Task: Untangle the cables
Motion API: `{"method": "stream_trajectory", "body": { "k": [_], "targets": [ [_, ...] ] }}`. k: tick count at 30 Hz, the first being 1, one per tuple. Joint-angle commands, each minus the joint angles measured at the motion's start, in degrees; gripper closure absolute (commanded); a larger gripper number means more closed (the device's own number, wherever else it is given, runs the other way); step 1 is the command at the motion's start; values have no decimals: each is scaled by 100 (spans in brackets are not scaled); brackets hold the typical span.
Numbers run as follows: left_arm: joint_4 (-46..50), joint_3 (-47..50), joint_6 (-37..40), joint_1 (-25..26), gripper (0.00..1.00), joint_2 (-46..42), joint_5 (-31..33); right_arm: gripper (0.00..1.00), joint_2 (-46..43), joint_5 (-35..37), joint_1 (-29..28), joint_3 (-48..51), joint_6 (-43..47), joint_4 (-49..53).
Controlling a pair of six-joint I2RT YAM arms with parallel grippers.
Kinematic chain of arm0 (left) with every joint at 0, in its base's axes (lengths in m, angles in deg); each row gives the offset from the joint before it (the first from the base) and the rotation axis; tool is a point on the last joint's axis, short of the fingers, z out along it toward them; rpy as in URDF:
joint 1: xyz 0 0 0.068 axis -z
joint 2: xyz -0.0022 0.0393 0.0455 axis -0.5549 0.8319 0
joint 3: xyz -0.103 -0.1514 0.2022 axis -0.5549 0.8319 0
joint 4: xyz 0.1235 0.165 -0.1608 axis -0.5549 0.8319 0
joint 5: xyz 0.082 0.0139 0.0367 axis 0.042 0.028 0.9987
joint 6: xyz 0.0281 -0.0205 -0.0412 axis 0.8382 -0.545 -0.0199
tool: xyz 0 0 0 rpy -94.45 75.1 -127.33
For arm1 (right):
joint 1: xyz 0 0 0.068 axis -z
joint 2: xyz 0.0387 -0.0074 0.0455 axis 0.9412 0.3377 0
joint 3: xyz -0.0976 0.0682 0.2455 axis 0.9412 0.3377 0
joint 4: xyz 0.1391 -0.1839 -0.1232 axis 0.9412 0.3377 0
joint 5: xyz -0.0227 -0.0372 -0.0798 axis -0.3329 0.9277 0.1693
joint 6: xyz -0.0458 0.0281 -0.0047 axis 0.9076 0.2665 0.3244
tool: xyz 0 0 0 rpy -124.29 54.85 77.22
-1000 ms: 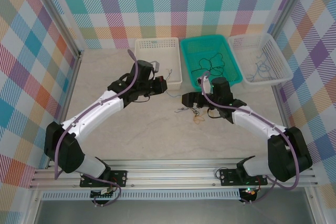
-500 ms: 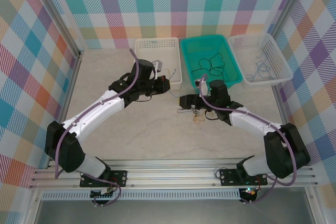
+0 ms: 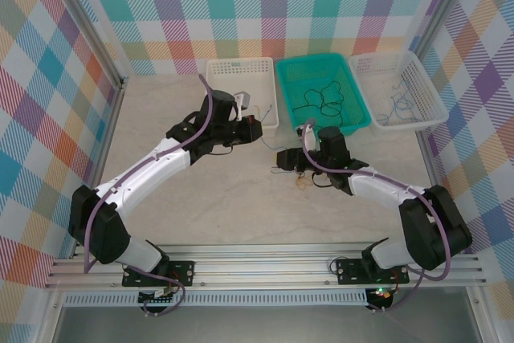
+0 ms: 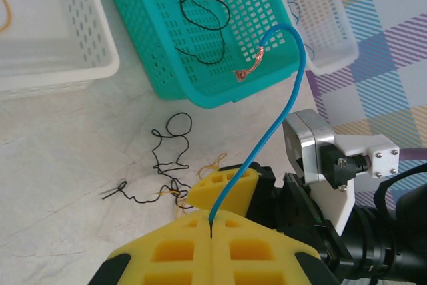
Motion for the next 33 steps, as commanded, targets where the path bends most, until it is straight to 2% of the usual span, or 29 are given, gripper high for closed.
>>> {"method": "stream_trajectory", "body": {
  "k": [1,4,7,9,11,15,21,23,27,32,33],
  "targets": [
    [-237,-73,-66,59,100,1,-307,43,-82,46,-53,22,209,-599],
    [-237,-71,-90,57,100,17,-289,58,-126,174,-53,-55,258,-601],
    [-219,-49,-118,56,100,-22,-131,78,-364,620,-44,-54,284,-449],
    [-234,13,-121,56,88,-74,-28,92,-617,941,48,-41,313,-309],
    [-237,101,-121,61,73,-119,42,99,-889,1219,226,-33,266,-162],
    [-237,247,-104,61,48,-174,375,100,-1322,1836,807,-382,524,780],
    [-237,445,-30,86,0,-37,615,100,-1467,1970,2526,-911,328,1676],
    [-457,482,-31,104,0,55,565,100,-1259,2081,2982,-1208,320,1976],
    [-425,390,50,178,0,233,579,100,-710,2082,3765,-1579,263,1936],
    [-334,248,345,336,0,381,712,100,445,2384,4144,-2608,683,2166],
    [-115,208,403,379,0,426,749,97,777,2523,4164,-2920,767,2285]
  ]
}}
